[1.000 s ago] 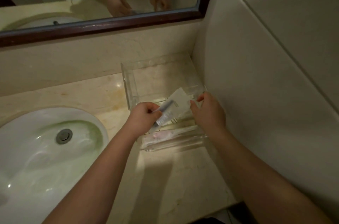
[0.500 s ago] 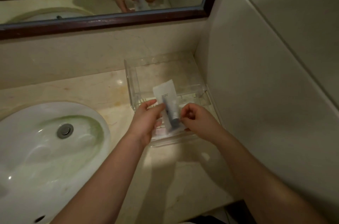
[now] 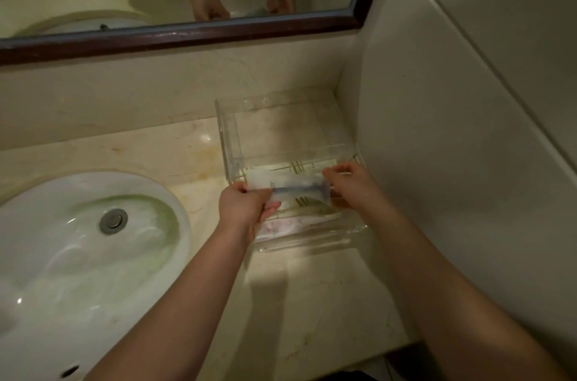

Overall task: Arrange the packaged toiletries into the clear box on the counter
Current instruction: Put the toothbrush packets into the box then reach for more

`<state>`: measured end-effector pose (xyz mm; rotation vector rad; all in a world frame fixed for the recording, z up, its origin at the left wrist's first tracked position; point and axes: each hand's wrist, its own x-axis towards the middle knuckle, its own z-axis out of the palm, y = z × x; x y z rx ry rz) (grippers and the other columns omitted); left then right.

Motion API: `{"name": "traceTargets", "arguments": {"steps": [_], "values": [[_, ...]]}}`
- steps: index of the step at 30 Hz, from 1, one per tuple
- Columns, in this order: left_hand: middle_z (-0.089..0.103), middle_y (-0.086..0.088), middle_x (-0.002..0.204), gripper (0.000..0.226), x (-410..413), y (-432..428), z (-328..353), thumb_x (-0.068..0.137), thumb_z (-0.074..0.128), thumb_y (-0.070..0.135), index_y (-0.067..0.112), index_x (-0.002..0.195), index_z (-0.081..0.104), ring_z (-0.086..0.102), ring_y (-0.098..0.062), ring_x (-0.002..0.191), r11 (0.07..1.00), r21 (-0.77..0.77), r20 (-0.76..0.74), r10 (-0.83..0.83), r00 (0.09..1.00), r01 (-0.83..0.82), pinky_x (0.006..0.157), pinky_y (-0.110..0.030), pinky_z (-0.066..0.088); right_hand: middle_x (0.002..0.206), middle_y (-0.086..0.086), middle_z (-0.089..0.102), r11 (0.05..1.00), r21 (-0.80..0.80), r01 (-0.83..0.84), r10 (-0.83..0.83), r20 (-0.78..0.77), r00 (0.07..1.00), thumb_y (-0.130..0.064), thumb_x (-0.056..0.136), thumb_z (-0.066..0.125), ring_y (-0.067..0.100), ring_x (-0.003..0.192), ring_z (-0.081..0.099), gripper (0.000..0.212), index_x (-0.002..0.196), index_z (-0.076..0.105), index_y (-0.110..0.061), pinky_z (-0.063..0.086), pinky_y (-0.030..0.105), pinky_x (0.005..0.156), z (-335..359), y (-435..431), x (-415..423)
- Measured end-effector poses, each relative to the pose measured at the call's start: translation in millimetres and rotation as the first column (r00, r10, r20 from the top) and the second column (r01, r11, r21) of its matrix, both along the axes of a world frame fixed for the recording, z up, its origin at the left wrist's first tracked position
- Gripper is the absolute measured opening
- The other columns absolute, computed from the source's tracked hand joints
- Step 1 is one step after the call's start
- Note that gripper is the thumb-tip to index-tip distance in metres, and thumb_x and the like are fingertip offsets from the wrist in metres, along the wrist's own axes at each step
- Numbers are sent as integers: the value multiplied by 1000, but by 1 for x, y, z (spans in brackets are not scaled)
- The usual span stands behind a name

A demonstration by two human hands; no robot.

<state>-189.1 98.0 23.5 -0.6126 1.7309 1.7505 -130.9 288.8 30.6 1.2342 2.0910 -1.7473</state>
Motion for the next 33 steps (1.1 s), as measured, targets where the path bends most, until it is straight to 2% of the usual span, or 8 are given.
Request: {"name": "traceTargets", "arguments": {"steps": [4,10,14,19,21,25,29,33], "values": [[69,-11,87,28,2,-5,-5,73,71,13,8,98,59,71,-30,74,911,-392,-233,-233,944,128,72,-45,60,78,-3,61,977,208,-47,47,5,999,-17,74,79,21,74,65,36,100,55,-16,54,33,72,-10,-8,-4],[59,-17,114,44,18,-9,4,80,65,15,5,122,56,51,-35,105,514,-857,-400,-700,592,28,89,-40,44,96,-3,63,818,539,-202,181,92,979,-29,76,73,19,86,61,30,103,60,-21,44,27,70,-11,-20,-6],[60,-12,122,33,26,-7,-12,87,53,24,12,115,63,50,-31,111,376,-918,-343,-911,228,125,91,-40,45,110,4,64,580,757,-300,375,78,924,-31,80,66,23,102,58,28,106,70,-22,47,32,82,-13,-33,0],[33,-11,154,55,30,-19,-25,97,41,40,12,144,36,29,-32,140,184,-937,-160,-982,102,296,113,-43,30,106,4,65,489,783,-385,441,159,883,-36,86,60,26,99,57,27,108,71,-25,48,34,76,-23,-46,5],[27,-11,157,59,30,-25,-22,97,40,41,12,148,30,22,-33,144,177,-929,-162,-984,73,325,116,-44,24,105,5,66,480,784,-392,438,173,882,-33,86,59,26,97,58,27,108,72,-24,49,35,76,-23,-51,7],[49,-15,141,47,35,-53,-1,93,50,28,7,135,47,43,-34,130,389,-880,-355,-920,168,273,106,-41,36,112,7,68,381,850,-364,414,196,889,-29,84,56,29,104,58,31,110,72,-21,50,41,85,-12,-75,9],[50,-11,138,45,53,-115,12,92,51,23,9,134,49,43,-29,129,534,-824,-414,-797,440,191,105,-38,36,115,9,69,405,863,-303,563,26,826,-25,82,61,31,108,58,30,109,72,-18,44,39,96,1,-137,7],[54,-9,134,43,77,-211,19,91,52,22,12,133,52,47,-27,125,596,-802,-407,-592,696,38,105,-34,37,124,11,65,470,760,-449,738,-60,672,-27,85,66,32,116,56,36,120,66,-18,40,39,101,5,-218,-2]]}}
